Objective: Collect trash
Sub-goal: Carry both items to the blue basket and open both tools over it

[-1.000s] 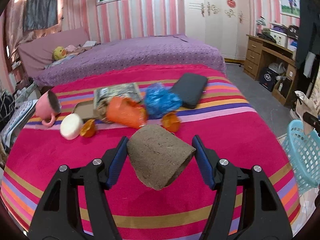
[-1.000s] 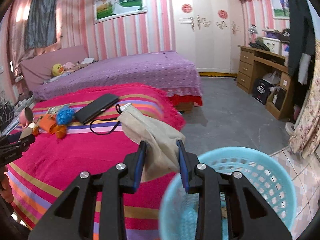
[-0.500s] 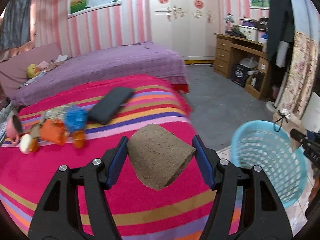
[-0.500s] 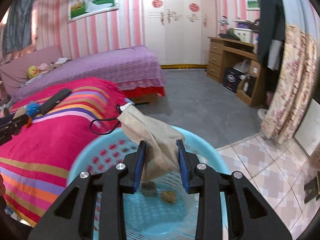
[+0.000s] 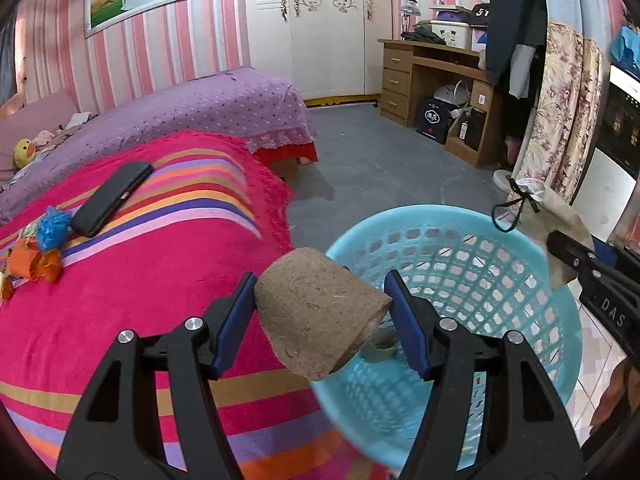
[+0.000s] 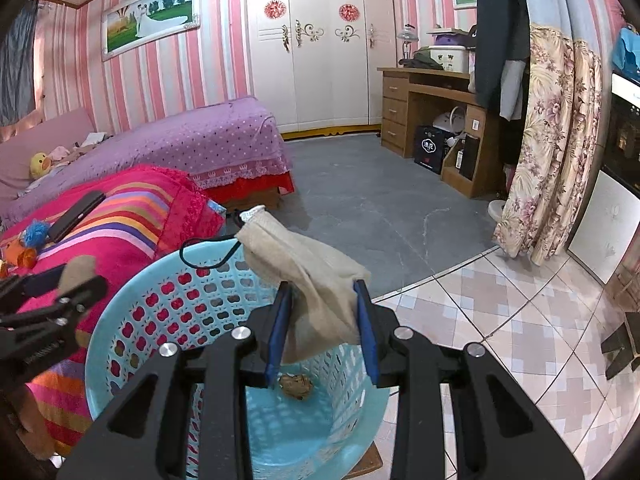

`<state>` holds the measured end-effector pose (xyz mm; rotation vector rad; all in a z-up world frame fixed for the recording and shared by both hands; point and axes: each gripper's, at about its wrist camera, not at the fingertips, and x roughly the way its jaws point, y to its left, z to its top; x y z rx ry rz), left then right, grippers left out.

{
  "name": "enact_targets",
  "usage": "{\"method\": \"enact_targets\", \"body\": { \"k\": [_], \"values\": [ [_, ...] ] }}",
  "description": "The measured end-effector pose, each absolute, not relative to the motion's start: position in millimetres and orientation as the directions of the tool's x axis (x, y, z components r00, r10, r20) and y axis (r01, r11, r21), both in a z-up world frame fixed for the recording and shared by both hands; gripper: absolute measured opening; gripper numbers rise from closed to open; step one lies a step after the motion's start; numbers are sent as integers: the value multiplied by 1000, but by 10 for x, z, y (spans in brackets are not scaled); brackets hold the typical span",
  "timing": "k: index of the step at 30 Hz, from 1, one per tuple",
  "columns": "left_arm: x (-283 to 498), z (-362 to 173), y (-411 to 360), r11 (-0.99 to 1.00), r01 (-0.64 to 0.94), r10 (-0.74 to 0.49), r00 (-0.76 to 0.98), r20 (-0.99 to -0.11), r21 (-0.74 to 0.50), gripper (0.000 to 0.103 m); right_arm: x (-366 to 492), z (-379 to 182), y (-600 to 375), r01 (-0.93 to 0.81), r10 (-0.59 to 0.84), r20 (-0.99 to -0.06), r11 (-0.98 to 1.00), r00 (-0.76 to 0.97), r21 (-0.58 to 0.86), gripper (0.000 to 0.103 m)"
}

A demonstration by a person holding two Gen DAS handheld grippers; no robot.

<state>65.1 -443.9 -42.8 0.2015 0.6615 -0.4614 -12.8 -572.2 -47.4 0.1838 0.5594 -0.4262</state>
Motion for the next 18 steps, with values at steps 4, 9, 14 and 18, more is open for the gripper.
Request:
{"method": "enact_targets", "body": {
  "k": [4, 9, 14, 18],
  "values": [
    [644, -447, -4552, 874, 485, -354, 683, -639, 34, 65, -87, -532, -5712, 433, -332, -551, 899, 765, 60, 32],
    [687, -466, -4632, 864, 501, -354, 674, -649, 48, 66, -47, -584, -5748, 432, -327, -555, 900, 765, 66, 32],
    [722, -450, -4622, 857, 514, -365, 661, -656, 42, 81, -46, -582, -5759, 432, -328, -553, 899, 766, 65, 32],
    [751, -411, -4531, 866, 498, -358, 676, -644, 42, 92, -43, -597, -5755, 432, -331, -559, 900, 760, 54, 32]
  ]
}}
